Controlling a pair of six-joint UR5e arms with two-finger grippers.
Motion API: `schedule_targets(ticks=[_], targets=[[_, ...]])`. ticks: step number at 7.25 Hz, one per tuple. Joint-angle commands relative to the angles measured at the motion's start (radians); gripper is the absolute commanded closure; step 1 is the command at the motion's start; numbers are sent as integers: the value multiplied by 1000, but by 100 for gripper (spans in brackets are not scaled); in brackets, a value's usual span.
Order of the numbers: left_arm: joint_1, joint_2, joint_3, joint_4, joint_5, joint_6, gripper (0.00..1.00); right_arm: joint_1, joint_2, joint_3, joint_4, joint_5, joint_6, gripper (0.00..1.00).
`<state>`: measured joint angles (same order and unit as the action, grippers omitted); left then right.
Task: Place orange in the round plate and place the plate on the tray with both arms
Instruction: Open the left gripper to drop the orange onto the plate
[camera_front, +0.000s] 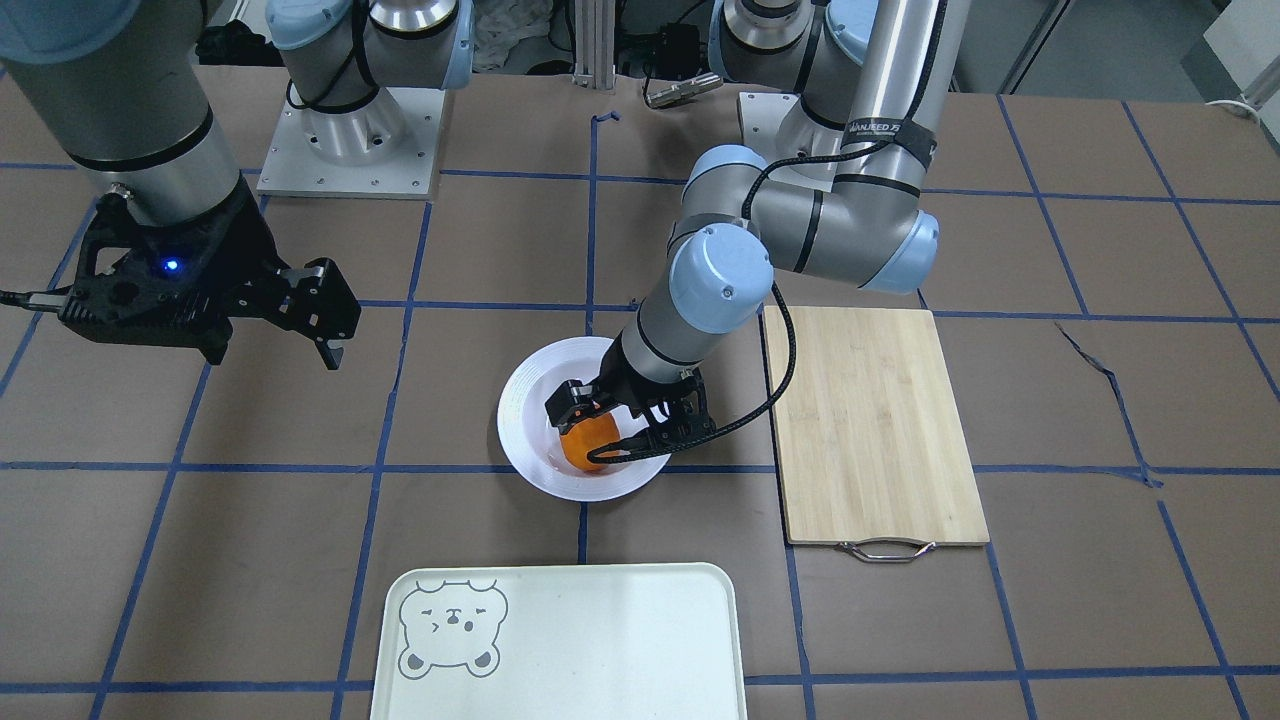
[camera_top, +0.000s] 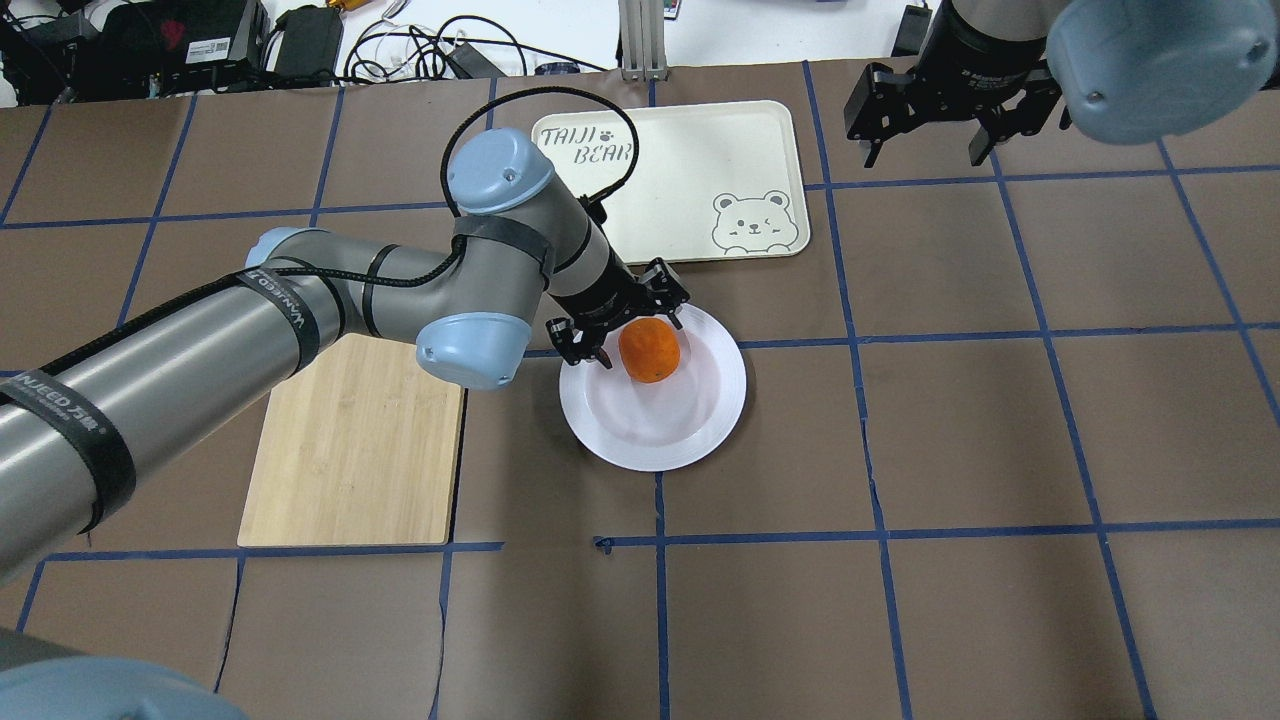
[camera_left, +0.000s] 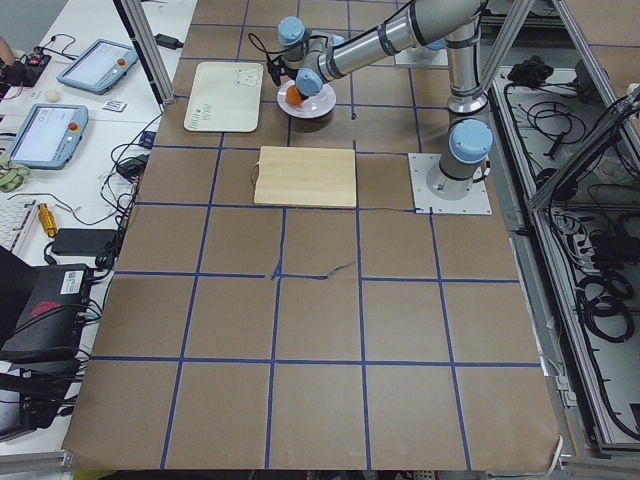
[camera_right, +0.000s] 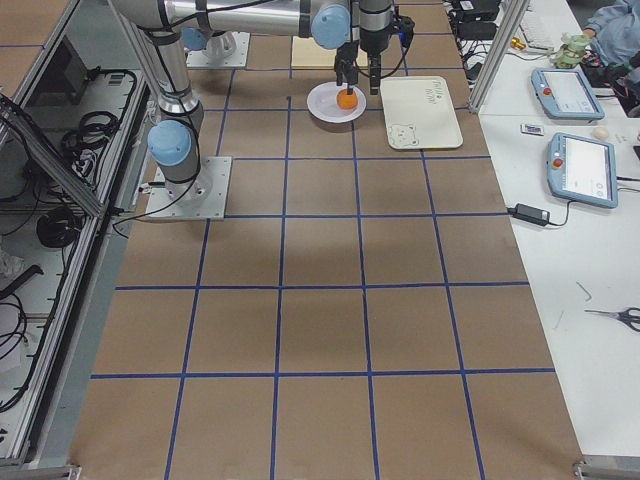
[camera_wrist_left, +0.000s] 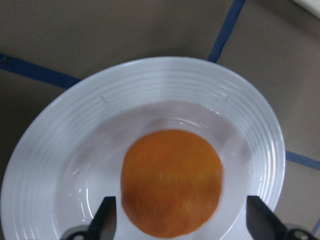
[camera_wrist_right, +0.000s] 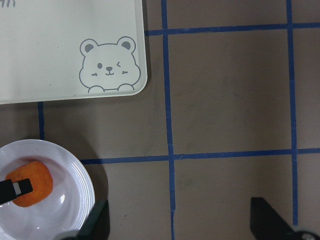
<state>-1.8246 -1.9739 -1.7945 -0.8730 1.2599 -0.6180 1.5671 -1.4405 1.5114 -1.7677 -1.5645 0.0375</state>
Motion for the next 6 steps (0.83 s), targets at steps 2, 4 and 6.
schedule_targets(ticks=[2, 4, 6], targets=[[51, 24, 120, -204, 239, 207, 0, -10, 9, 1, -9, 78, 1, 0], [155, 82, 196, -343, 335, 337, 0, -12, 76, 7, -30, 199, -2, 0], [262, 136, 190, -362, 363, 403, 0, -16, 110, 96, -126, 260, -2, 0]])
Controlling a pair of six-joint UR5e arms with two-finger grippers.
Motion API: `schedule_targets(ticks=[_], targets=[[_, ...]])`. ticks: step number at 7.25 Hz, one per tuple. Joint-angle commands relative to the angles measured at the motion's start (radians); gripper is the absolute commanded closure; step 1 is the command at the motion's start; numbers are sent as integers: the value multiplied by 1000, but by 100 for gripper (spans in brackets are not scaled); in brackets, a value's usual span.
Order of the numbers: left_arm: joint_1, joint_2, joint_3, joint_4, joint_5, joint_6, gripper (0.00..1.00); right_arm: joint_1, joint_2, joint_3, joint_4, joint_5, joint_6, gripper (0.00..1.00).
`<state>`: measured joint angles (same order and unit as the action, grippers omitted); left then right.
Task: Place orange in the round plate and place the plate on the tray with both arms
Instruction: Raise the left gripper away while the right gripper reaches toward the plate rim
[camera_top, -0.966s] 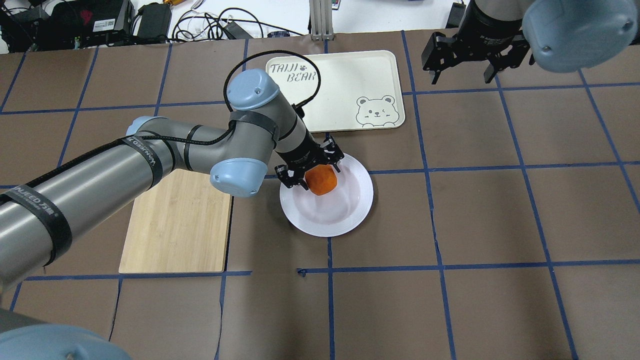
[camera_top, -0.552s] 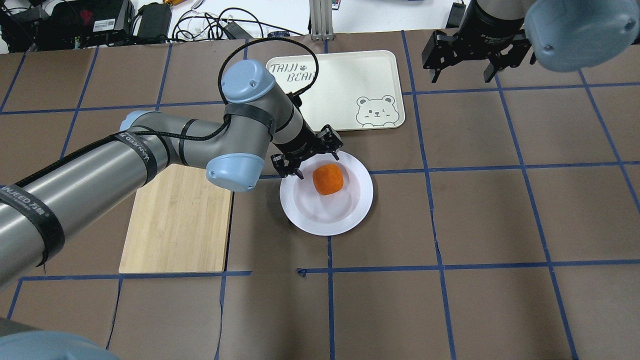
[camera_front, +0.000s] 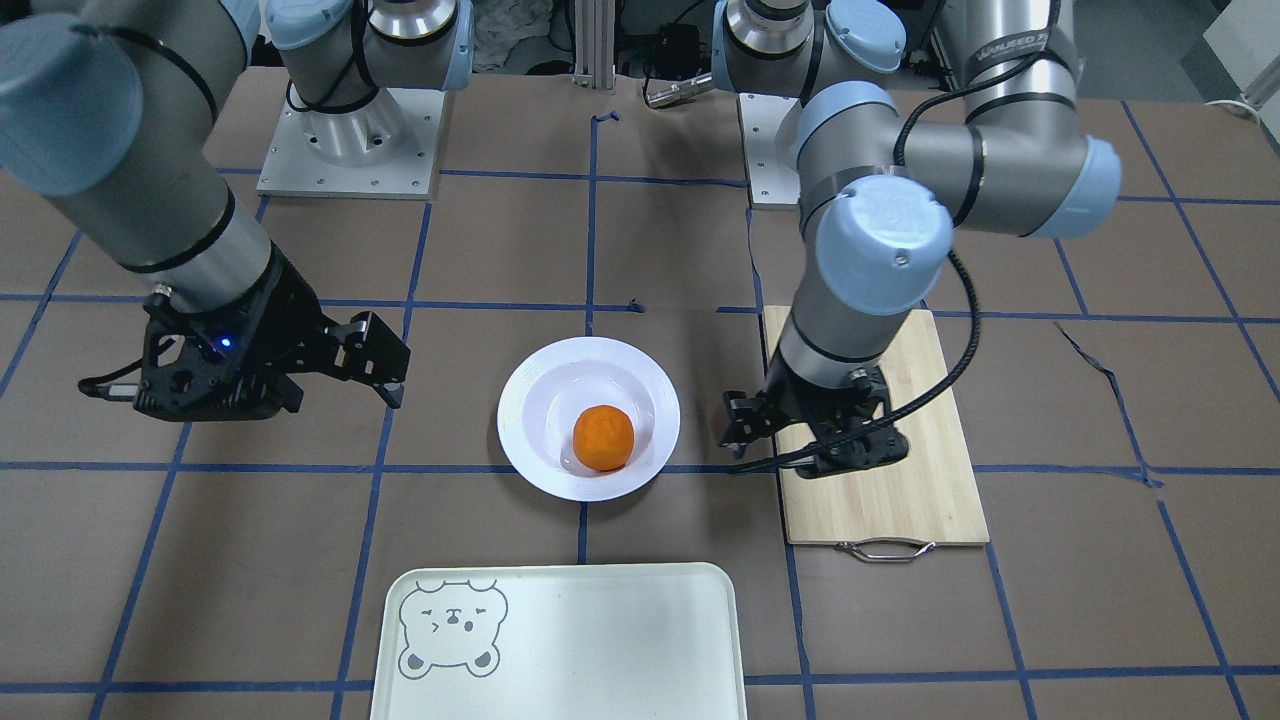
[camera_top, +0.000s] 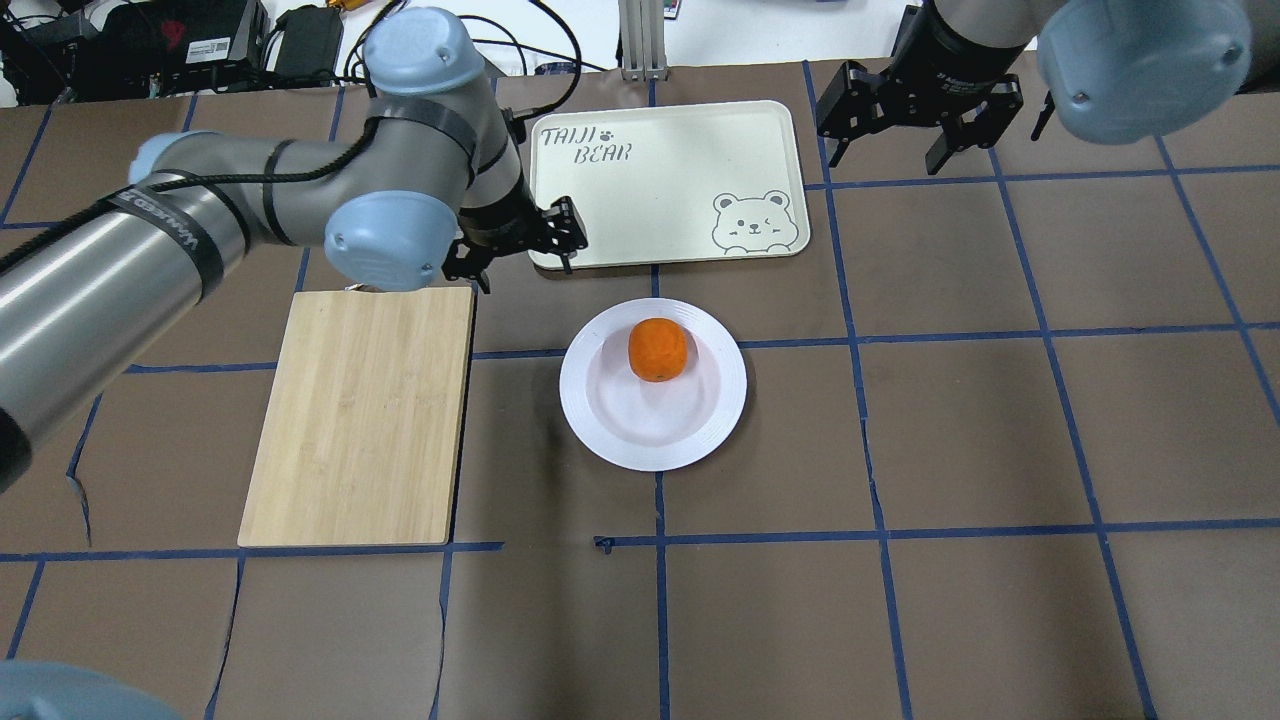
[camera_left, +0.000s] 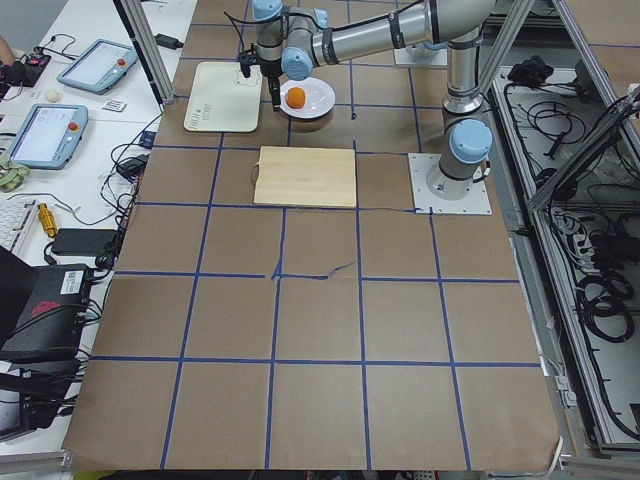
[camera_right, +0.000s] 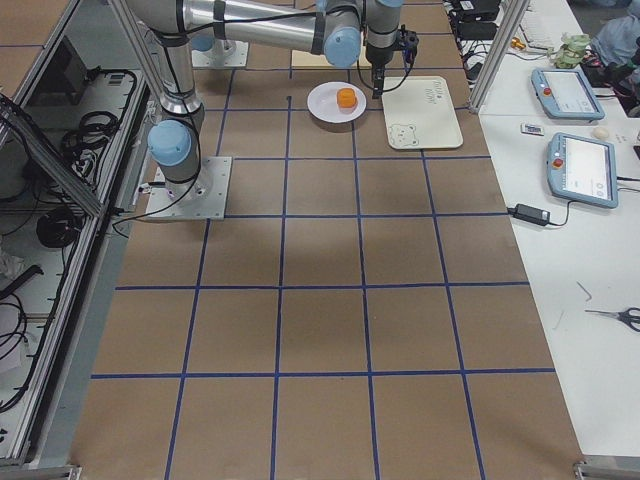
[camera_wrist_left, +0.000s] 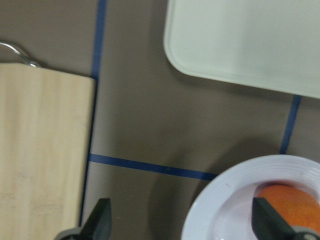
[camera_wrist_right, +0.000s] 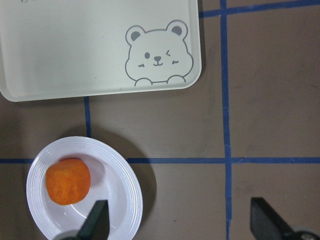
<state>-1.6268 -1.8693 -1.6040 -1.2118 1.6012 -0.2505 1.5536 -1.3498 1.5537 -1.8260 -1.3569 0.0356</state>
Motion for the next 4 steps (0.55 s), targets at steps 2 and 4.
schedule_targets(ticks=[2, 4], targets=[[113, 79, 4, -137, 26, 34, 0, -3, 23, 283, -320, 181, 35, 0], [114, 128, 25, -150, 171, 37, 0, -3, 52, 496, -581, 247, 73, 0]])
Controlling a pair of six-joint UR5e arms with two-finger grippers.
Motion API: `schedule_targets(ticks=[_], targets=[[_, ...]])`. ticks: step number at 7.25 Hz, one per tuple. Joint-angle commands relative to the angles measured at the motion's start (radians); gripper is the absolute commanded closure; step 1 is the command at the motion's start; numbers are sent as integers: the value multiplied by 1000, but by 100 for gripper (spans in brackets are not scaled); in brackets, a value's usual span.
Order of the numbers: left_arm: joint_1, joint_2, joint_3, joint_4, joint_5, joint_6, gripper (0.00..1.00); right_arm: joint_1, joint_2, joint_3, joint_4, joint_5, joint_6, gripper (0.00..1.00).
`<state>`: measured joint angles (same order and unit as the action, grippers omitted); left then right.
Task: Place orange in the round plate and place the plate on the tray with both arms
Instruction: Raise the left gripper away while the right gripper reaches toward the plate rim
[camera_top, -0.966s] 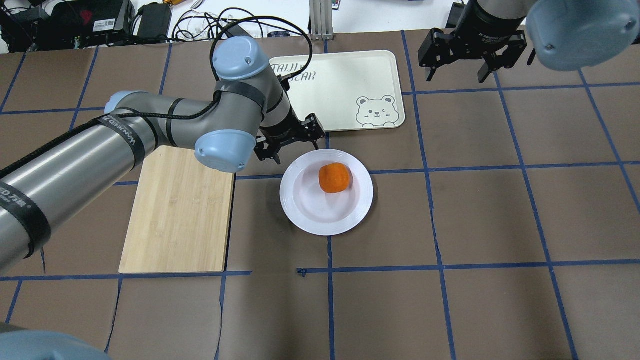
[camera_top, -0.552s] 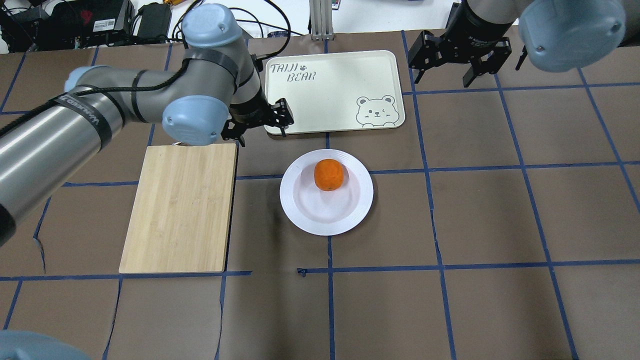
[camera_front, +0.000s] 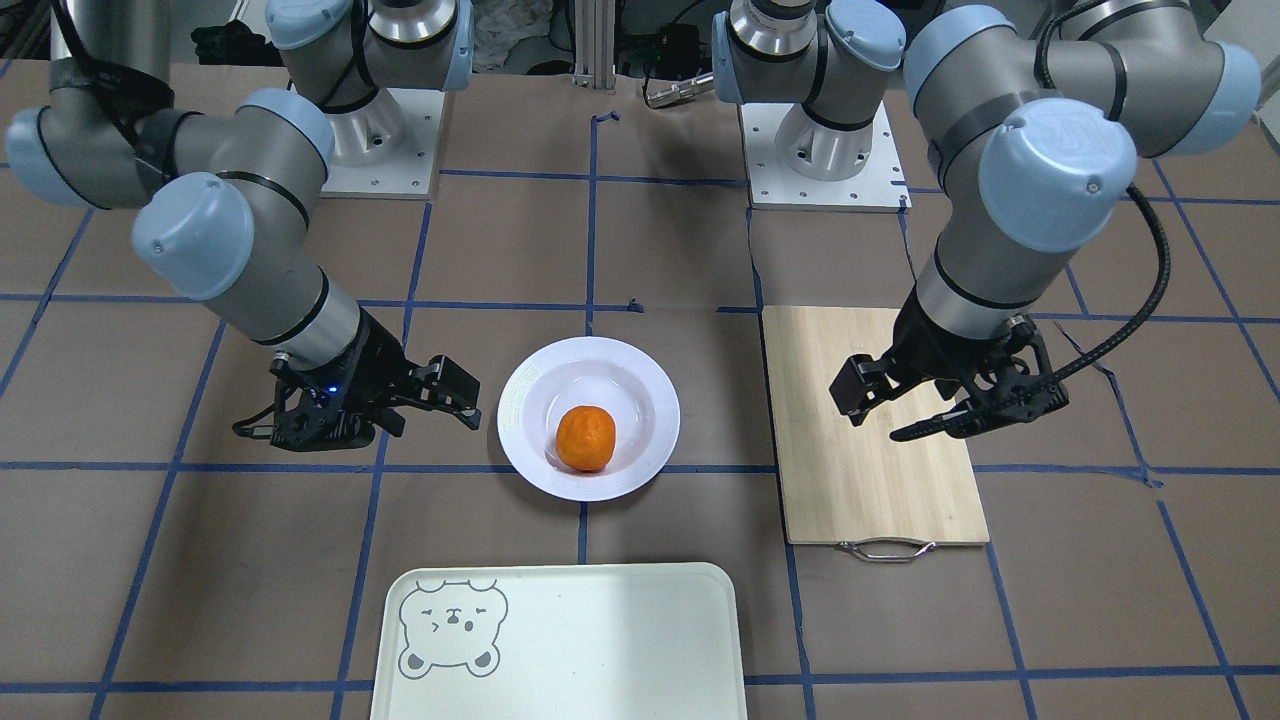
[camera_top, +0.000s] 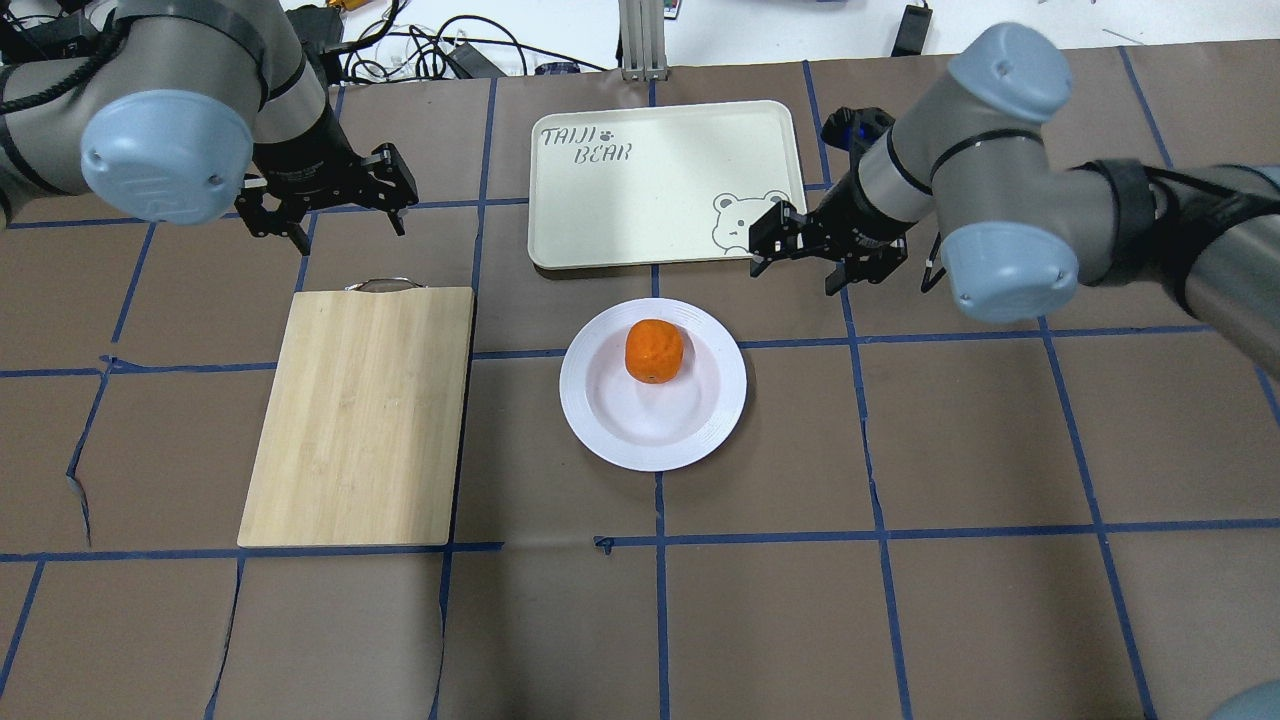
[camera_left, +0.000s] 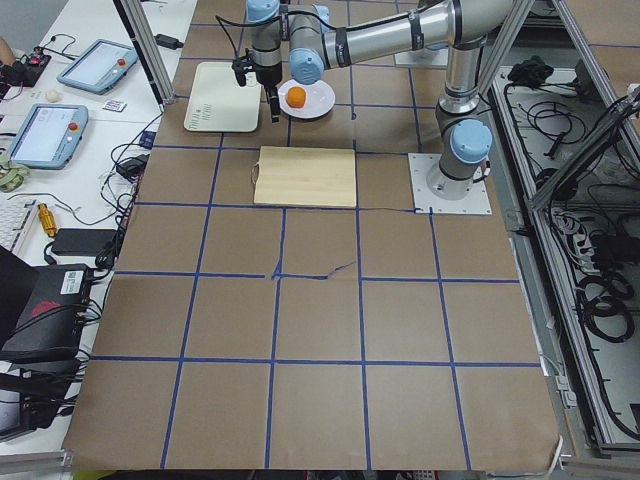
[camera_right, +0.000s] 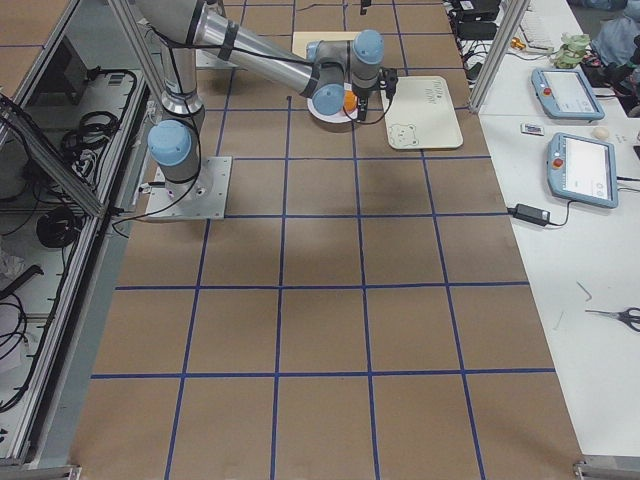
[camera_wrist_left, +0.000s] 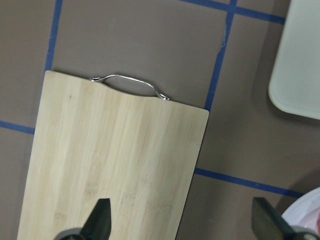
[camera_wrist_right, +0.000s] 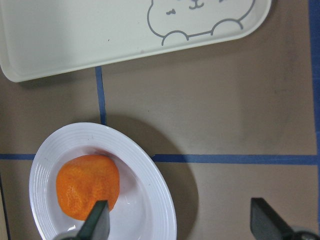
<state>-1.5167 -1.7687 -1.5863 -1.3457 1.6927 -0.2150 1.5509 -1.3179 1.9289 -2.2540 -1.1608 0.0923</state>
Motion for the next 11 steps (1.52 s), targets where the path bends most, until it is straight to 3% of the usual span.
schedule_targets(ticks=[1, 4, 5, 10, 11], targets=[[1, 38, -9, -24, 85, 2, 0, 3, 41, 183, -232, 97, 29, 0], [1, 38, 3, -27, 78, -15, 0, 17, 68, 223, -249, 104, 38, 0], [-8, 35, 0, -21, 76, -8, 0, 21, 72, 228, -256, 171, 74, 0], [-13, 41, -21, -15, 68, 3, 0, 67, 120, 231, -308, 176, 110, 1], [-17, 47, -23, -13, 30, 26, 0, 72, 130, 231, -315, 178, 122, 4]])
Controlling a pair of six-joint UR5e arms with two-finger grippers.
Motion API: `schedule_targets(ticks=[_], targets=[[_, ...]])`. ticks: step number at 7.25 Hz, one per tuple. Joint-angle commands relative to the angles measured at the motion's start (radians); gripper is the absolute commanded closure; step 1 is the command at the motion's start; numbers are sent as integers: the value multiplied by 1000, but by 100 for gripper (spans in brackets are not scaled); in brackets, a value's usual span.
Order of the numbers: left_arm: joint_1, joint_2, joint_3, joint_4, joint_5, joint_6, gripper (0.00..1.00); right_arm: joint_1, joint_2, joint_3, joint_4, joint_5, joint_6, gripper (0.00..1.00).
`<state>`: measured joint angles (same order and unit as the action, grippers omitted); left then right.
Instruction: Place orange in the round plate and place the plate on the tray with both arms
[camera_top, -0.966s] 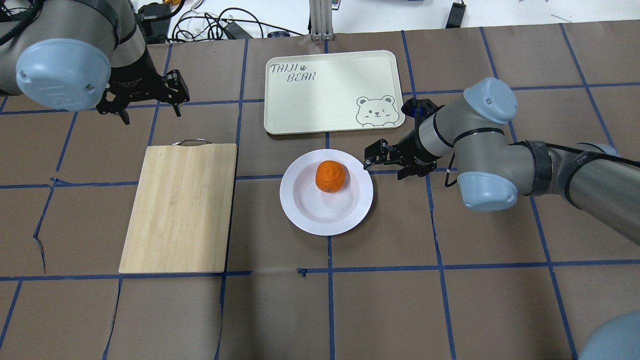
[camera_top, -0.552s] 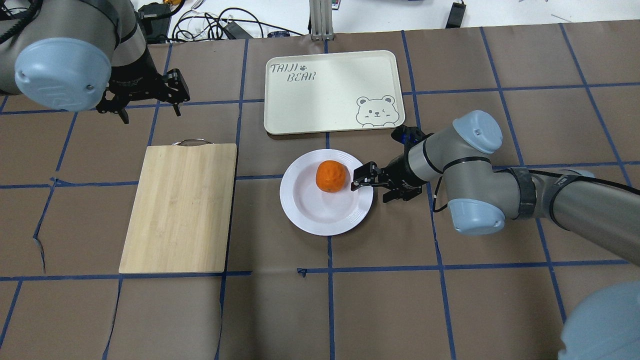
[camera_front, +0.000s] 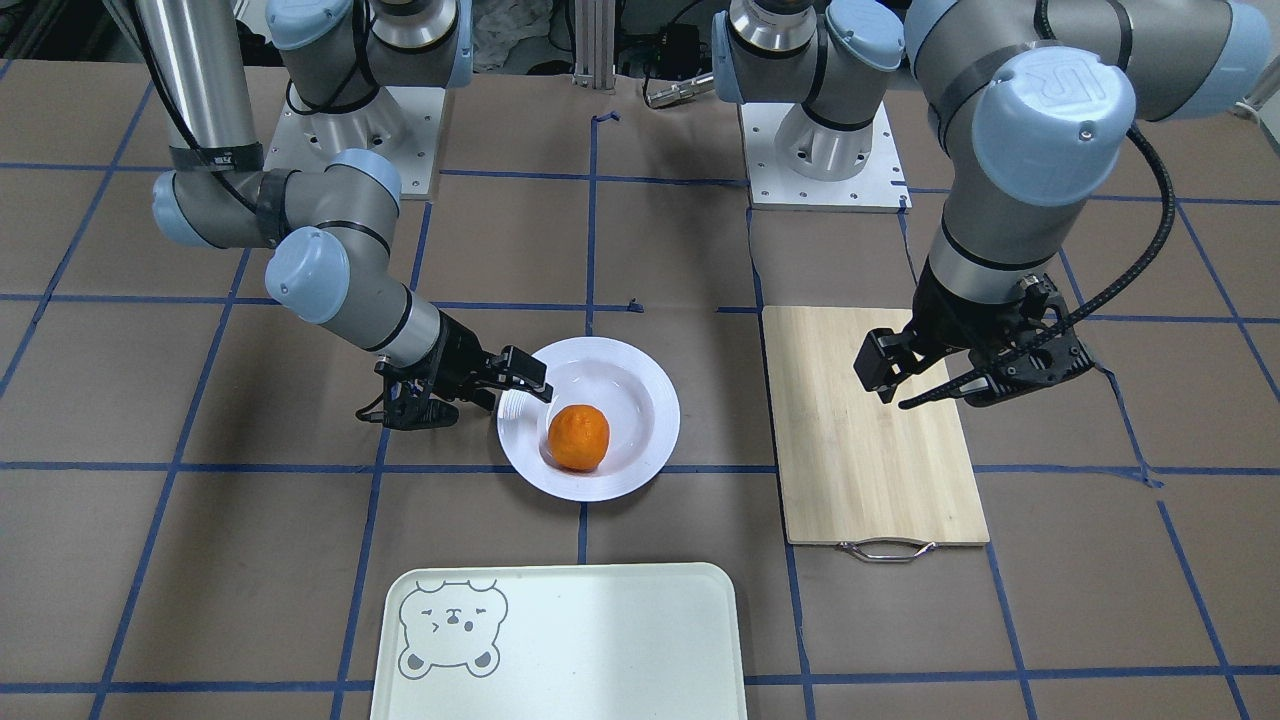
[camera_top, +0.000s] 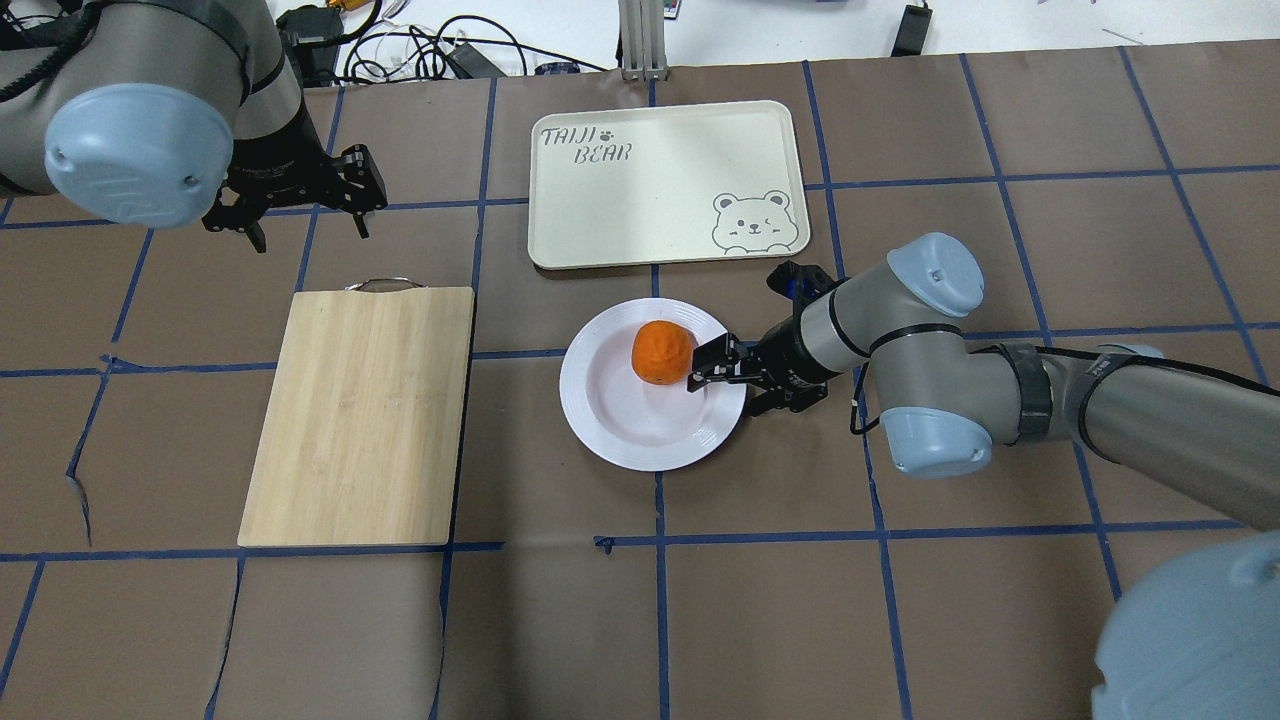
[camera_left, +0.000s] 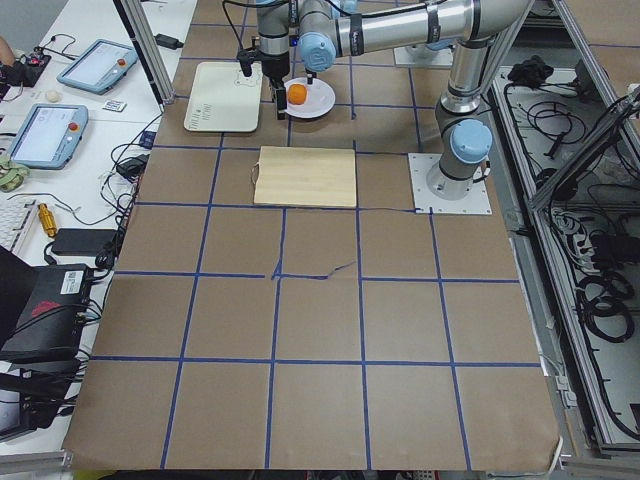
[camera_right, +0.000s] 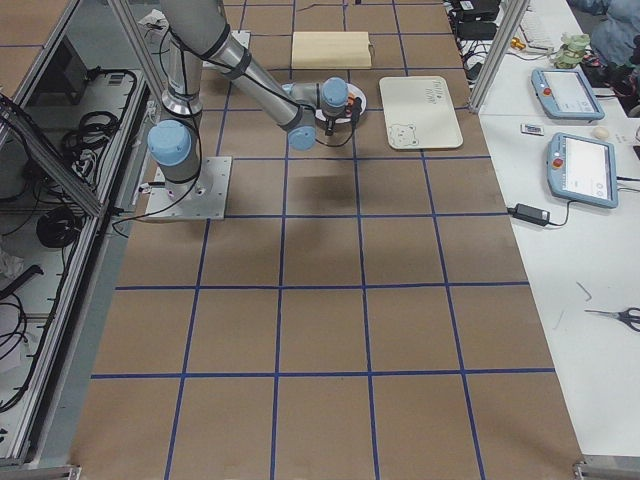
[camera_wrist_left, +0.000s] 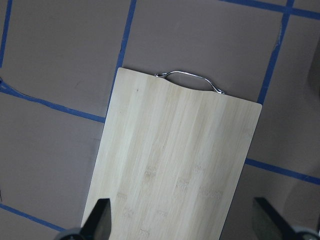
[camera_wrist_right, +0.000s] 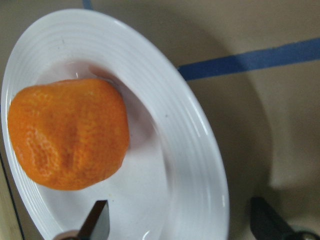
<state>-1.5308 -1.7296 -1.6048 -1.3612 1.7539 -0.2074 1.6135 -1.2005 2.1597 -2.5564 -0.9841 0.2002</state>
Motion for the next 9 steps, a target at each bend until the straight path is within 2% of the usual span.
schedule_targets(ticks=[1, 2, 3, 4, 6, 9], targets=[[-2, 30, -7, 43, -81, 102, 0, 13, 28, 0, -28, 1, 15, 8], [0, 44, -15, 71, -91, 112, 0, 16, 29, -1, -34, -1, 34, 12], [6, 74, -20, 86, -170, 120, 0, 19, 29, -6, -37, -2, 38, 23], [3, 117, -23, 79, -204, 123, 0, 22, 29, -8, -54, -8, 39, 33], [0, 174, -85, 77, -202, 125, 0, 23, 29, -8, -56, -10, 42, 55], [6, 177, -93, 77, -198, 125, 0, 34, 26, -15, -56, -16, 80, 86]])
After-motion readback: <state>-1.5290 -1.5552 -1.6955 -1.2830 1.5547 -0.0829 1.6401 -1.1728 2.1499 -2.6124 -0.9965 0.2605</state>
